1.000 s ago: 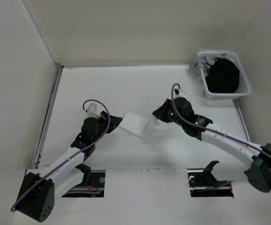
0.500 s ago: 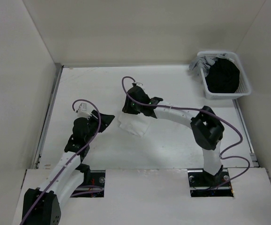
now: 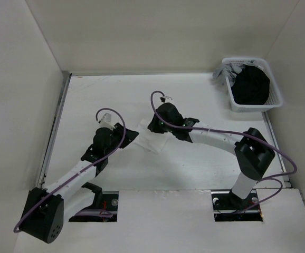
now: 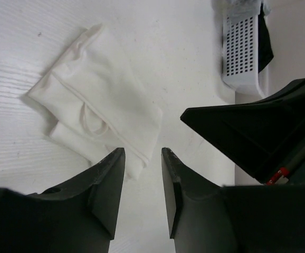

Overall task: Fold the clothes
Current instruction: Fold the tank top

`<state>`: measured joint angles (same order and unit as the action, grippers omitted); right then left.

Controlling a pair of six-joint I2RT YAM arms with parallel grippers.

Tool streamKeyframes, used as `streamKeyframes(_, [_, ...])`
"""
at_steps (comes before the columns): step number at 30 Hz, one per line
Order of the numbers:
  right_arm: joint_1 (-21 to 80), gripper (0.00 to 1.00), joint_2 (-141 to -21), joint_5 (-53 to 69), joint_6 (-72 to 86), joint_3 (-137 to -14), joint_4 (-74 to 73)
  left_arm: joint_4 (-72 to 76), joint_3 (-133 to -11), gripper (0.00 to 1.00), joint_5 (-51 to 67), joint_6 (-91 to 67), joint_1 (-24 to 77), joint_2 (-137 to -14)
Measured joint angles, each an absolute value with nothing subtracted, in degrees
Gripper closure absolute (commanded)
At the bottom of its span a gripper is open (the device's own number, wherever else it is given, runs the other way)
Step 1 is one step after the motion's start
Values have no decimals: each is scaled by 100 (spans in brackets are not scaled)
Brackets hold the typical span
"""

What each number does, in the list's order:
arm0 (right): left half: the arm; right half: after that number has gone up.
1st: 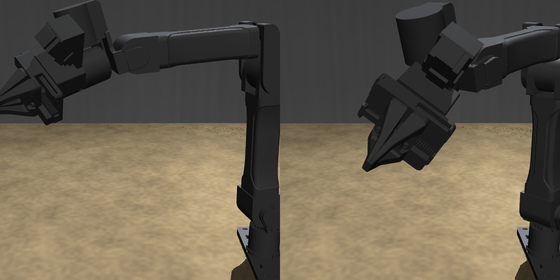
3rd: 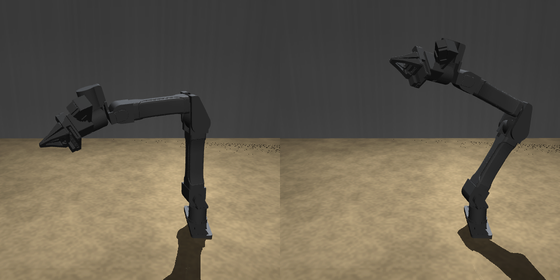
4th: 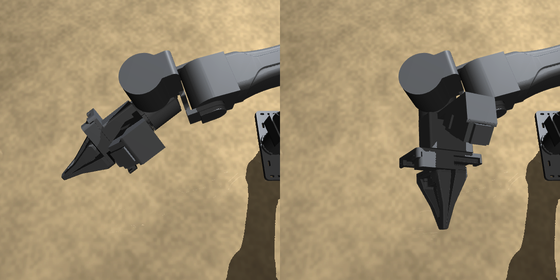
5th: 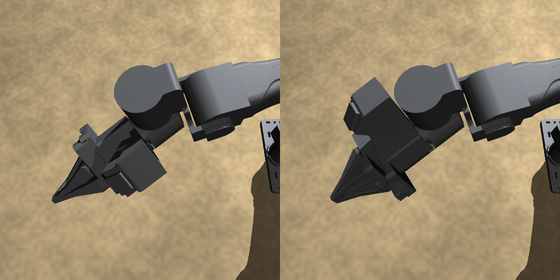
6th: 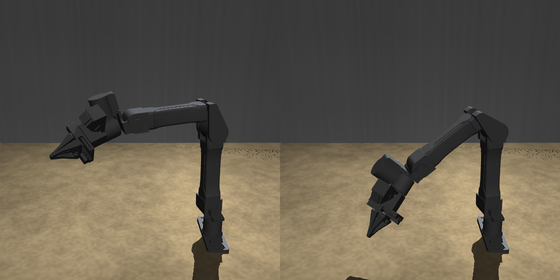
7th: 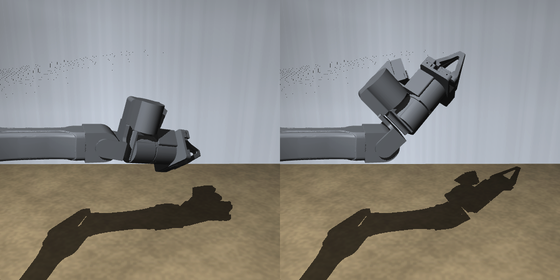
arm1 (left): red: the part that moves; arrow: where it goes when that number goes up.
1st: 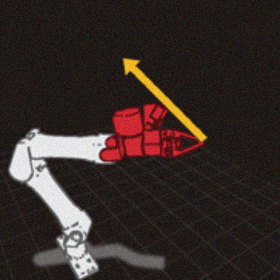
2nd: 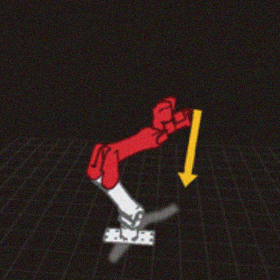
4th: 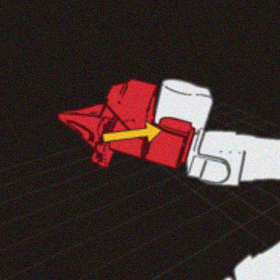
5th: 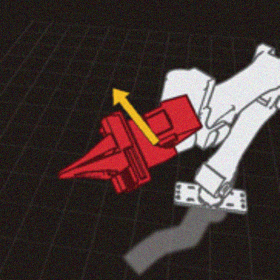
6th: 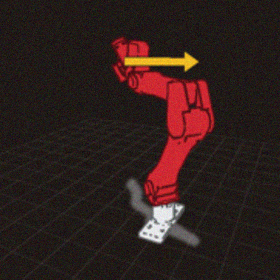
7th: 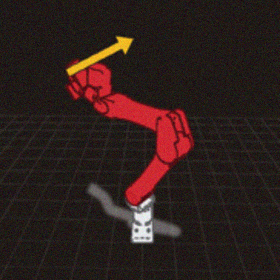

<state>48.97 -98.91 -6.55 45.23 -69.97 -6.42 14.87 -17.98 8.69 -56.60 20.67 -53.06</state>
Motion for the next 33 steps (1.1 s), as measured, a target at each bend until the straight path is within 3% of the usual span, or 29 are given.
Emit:
streamKeyframes(2, [4823, 95, -9830, -617, 4495, -6643, -294, 1608, -1925, 77, 766, -5653, 2303, -5605])
streamKeyframes(10, [4930, 93, -9874, -399, 4591, -5118, 580, 1741, -2010, 75, 377, -5599, 2563, -5780])
streamKeyframes(16, [5210, 91, -10064, -421, 4722, -4862, 1177, 1597, -1946, 72, 231, -5590, 2467, -5531])
streamKeyframes(21, [5301, 83, -9909, -552, 4740, -4580, 1291, 1380, -1946, 70, 145, -5568, 2436, -5179])
streamKeyframes(33, [5297, 90, -10003, -642, 4615, -5087, 1581, 875, -1946, 70, 5, -5546, 2401, -4668])
